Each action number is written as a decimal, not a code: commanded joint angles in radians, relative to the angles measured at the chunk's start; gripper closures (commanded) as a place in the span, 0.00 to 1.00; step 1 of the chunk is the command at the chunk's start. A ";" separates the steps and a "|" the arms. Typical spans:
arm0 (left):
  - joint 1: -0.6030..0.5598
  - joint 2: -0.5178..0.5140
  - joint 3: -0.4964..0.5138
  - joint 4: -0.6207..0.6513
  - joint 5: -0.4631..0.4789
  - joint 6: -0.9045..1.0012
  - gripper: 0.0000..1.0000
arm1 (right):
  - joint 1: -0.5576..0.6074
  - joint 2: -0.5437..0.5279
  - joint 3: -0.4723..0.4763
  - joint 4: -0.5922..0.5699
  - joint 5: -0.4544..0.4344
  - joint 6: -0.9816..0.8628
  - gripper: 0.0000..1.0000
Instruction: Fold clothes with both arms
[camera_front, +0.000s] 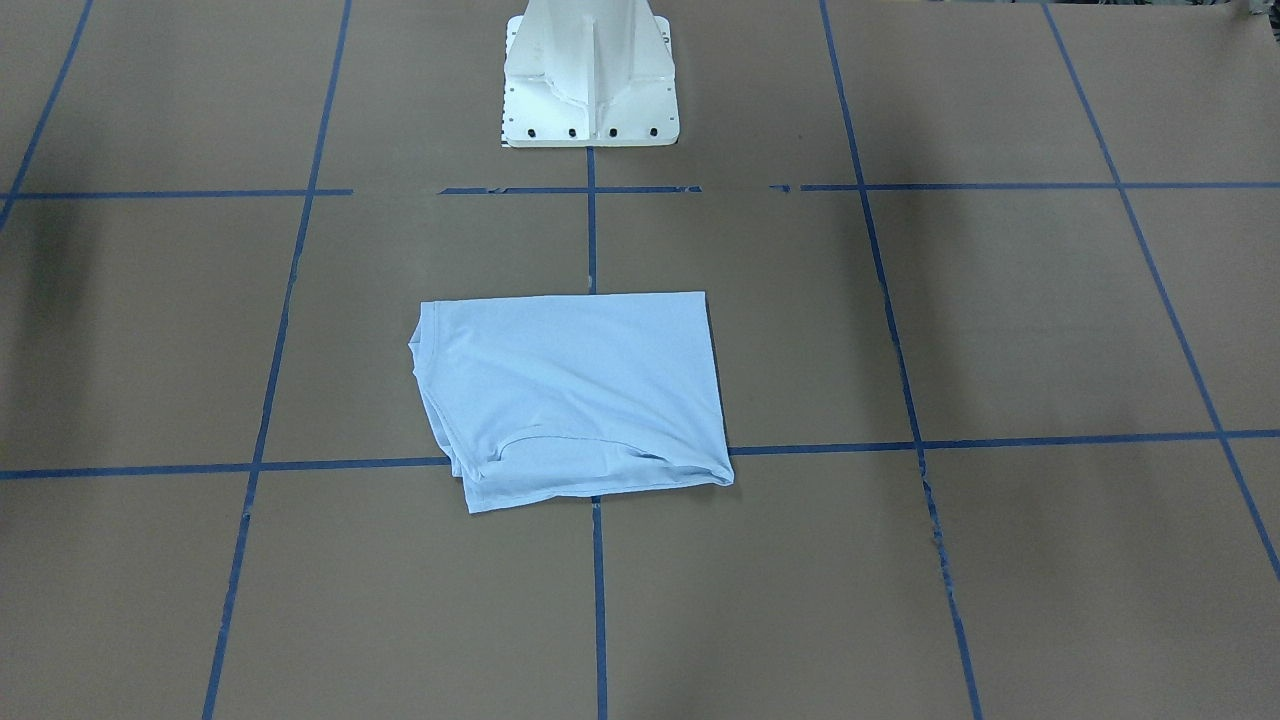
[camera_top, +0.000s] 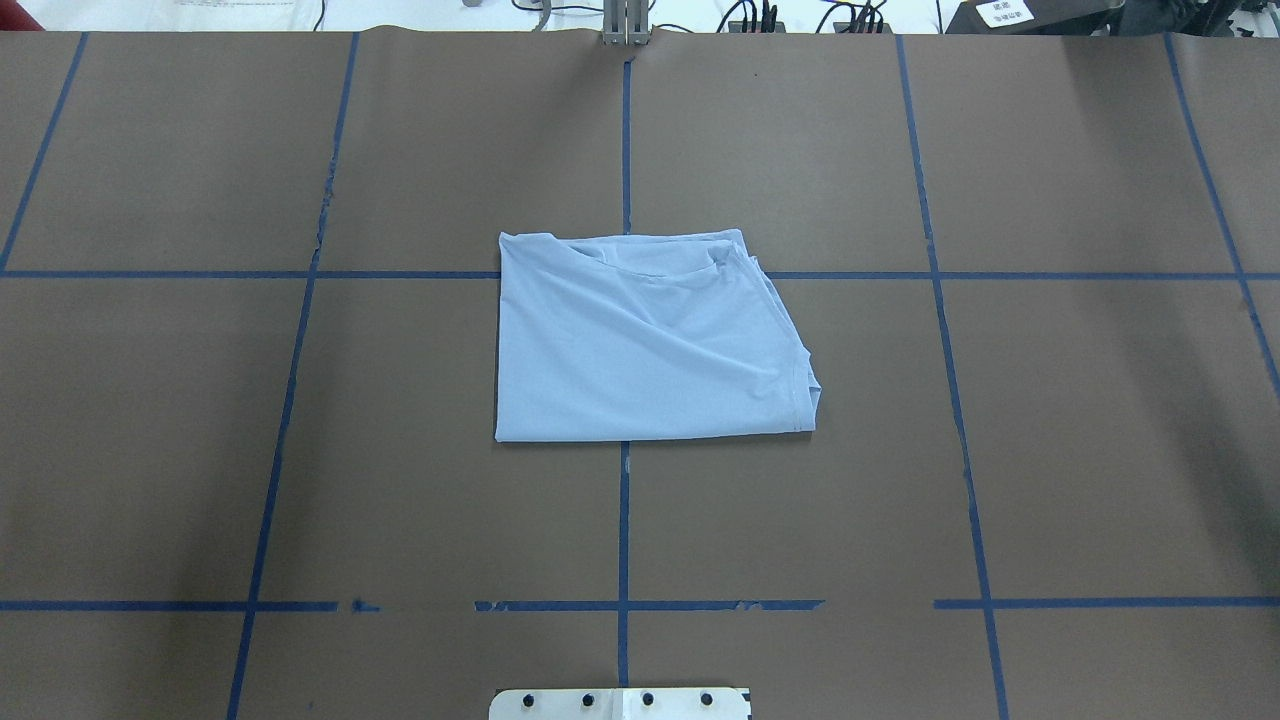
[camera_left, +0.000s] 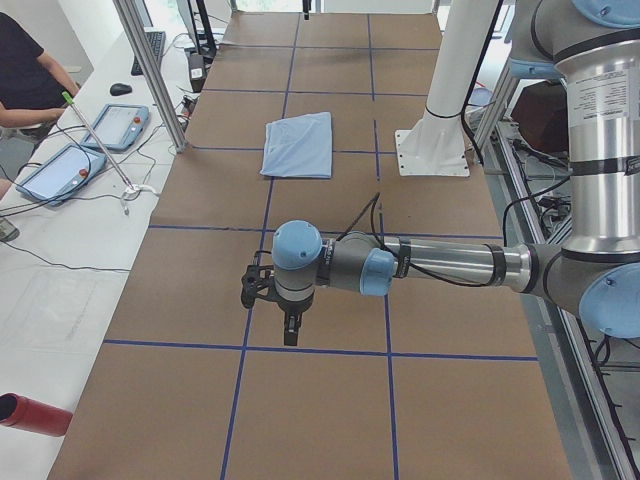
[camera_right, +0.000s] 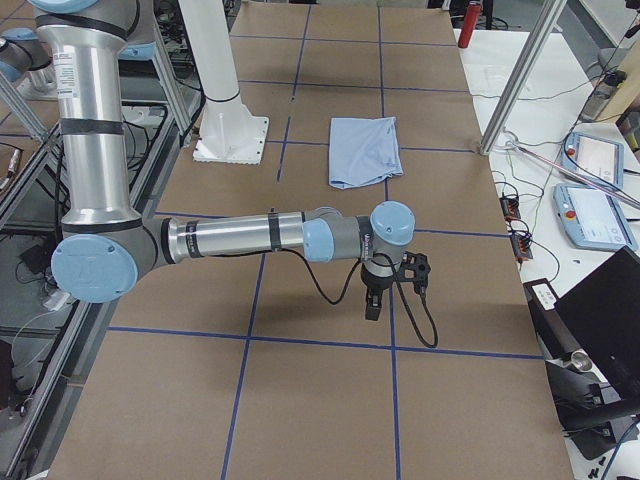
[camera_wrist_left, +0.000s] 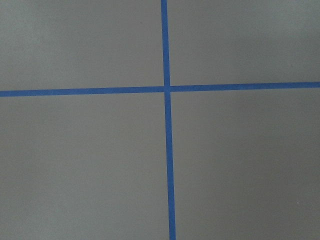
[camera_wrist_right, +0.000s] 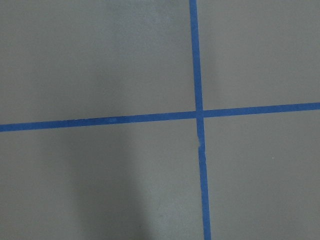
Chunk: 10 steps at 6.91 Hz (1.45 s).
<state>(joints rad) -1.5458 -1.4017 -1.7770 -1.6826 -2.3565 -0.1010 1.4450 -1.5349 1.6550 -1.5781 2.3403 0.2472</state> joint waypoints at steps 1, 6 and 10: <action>0.003 0.035 -0.012 -0.003 0.002 0.006 0.00 | -0.002 0.004 0.003 0.001 0.039 -0.002 0.00; 0.009 0.007 -0.035 0.001 0.003 0.004 0.00 | -0.002 -0.004 -0.017 0.029 0.034 -0.009 0.00; 0.036 0.016 -0.067 0.023 0.058 0.006 0.00 | -0.002 -0.002 -0.015 0.029 0.031 -0.006 0.00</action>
<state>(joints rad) -1.5193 -1.3854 -1.8353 -1.6657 -2.3293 -0.0952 1.4435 -1.5373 1.6384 -1.5493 2.3705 0.2391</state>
